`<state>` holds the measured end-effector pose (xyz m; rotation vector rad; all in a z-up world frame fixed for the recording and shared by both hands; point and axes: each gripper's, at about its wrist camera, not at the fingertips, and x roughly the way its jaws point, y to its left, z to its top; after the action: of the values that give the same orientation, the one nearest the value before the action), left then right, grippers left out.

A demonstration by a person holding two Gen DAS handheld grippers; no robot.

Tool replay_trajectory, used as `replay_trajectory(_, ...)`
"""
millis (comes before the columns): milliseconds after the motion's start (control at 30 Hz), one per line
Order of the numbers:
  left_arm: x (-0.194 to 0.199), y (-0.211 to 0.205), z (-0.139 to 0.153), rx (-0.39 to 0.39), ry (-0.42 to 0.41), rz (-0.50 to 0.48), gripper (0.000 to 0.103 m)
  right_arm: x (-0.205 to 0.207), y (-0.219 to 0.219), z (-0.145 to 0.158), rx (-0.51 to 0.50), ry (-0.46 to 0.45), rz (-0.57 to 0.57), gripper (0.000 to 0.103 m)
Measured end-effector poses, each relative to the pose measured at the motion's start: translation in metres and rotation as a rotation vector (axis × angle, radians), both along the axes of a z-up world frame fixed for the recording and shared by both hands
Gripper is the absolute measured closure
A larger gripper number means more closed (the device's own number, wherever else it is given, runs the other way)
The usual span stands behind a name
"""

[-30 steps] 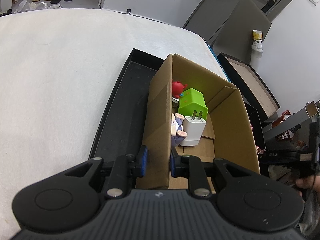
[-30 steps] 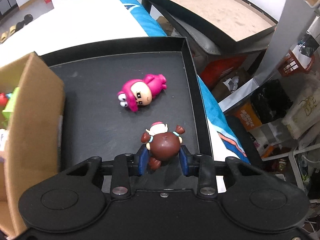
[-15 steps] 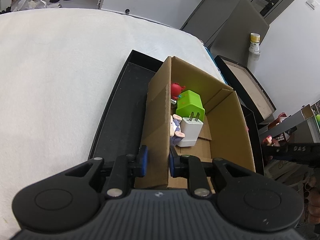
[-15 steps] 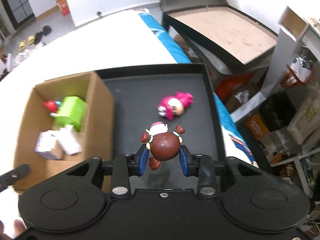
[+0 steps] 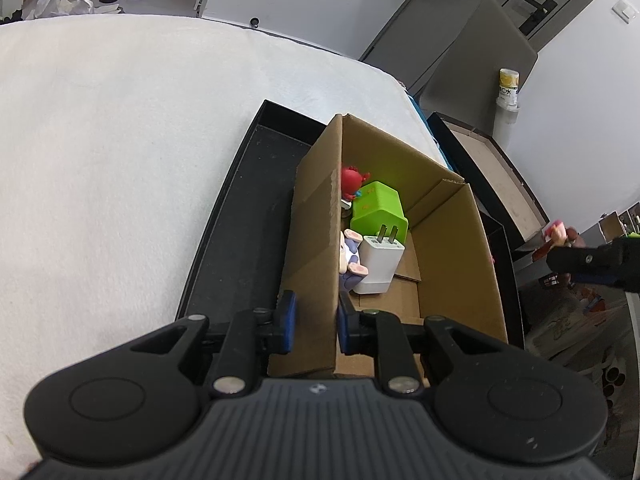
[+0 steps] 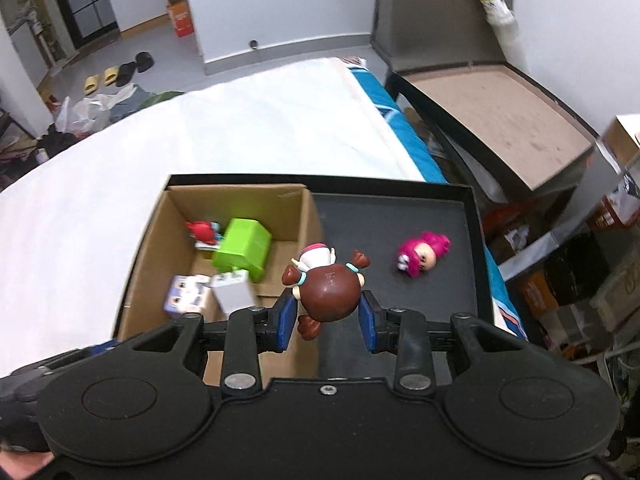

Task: Organize rigid objects
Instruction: 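Carry the brown-haired doll into the box and open the right gripper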

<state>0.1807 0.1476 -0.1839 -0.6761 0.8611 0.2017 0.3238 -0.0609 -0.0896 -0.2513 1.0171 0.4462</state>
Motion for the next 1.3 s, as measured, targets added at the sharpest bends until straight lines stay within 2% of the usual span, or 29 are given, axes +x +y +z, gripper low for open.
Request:
replay_trajectory(533, 0.001, 0.0, 0.0, -0.008, 0.002, 0.002, 0.084, -0.017, 0.045, 0.012, -0.012, -0.034, 0.105, 0.07)
replay_trajectory(1300, 0.005, 0.002, -0.004, -0.032, 0.012, -0.002, 0.083, -0.012, 0.071, -0.03, -0.104, -0.004, 0.11, 0.069)
